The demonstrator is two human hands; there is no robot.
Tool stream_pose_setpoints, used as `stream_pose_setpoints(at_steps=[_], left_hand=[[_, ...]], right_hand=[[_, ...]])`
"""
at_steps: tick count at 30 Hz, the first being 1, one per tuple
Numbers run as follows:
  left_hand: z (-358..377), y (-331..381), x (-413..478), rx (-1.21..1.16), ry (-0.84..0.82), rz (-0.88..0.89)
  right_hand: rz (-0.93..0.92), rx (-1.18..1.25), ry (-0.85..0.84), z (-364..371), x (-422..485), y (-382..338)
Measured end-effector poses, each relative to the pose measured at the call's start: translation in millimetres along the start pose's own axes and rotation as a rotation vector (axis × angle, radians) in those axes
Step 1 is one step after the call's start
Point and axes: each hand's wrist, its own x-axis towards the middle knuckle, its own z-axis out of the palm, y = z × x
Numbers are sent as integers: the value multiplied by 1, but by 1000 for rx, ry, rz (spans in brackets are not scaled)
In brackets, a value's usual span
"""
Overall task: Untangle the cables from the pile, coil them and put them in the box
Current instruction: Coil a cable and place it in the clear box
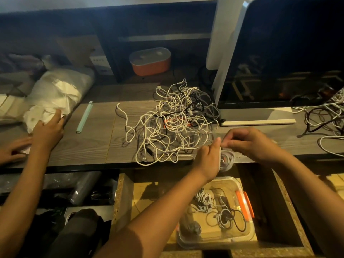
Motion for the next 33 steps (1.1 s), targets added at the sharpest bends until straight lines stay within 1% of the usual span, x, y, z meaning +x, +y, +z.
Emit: stream_pose_setpoints(at_steps=[1, 2, 3, 4, 5, 6, 7, 8, 9, 10, 11, 12, 13, 14, 16, 17, 19, 21, 22, 25, 27, 29, 31, 33], left_hand=[[-46, -23, -5, -17, 148, -1], [-133, -94, 24, 223, 416, 6], [-208, -169, 55, 538, 523, 120], [-289, -241, 83, 718, 521, 86], [-330, -261, 96, 693, 553, 37], [-320, -265, 109, 570, 615, 39], [-269, -259, 119, 339, 679, 60], [-159, -176, 94, 176, 756, -5], [-104, -102, 70, 35, 722, -165], [-70, -55, 55, -1, 575, -365], [-20, -25, 41, -30, 445, -350], [-14, -19, 39, -240, 338, -286], [0, -5, 33, -276, 456, -305], [-2, -14, 36, -198, 599, -302], [-13, -20, 40, -300, 655, -338], [-11, -23, 43, -336, 643, -379], [-8, -22, 50, -422, 612, -401], [-6, -25, 52, -526, 573, -411], [-7, -29, 51, -481, 580, -378], [-10, -29, 39, -113, 574, -184], [-13, -27, 40, 33, 540, -84], [-14, -27, 40, 87, 498, 14], [-12, -30, 36, 96, 445, 103], [-8, -28, 32, 90, 369, 137]], right_hand=[[5, 135, 33, 4, -1, 0], [13, 240, 70, 10, -2, 2], [20, 311, 103, 19, -3, 4], [25, 343, 128, 30, -3, 6], [24, 344, 149, 43, -3, 9], [19, 312, 170, 56, -4, 12], [16, 239, 193, 69, -4, 15], [17, 136, 215, 79, -4, 17], [24, 17, 224, 87, -4, 20], [28, -93, 211, 92, -3, 21], [24, -194, 185, 95, -3, 22], [6, -276, 162, 96, -2, 22], [-14, -344, 130, 96, -1, 20], [-41, -414, 90, 96, -1, 18], [-101, -579, 30, 95, -3, 13], [-119, -651, 19, 95, -3, 12], [-133, -742, 2, 92, -1, 7], [-122, -766, -42, 87, 0, 3], [-117, -759, -67, 85, 0, 1], [-158, -767, -147, 77, 2, -4], [-190, -749, -196, 70, 5, -8], [-170, -694, -171, 58, 10, -10], [-146, -615, -65, 44, 15, -11], [-136, -556, -26, 32, 20, -12]])
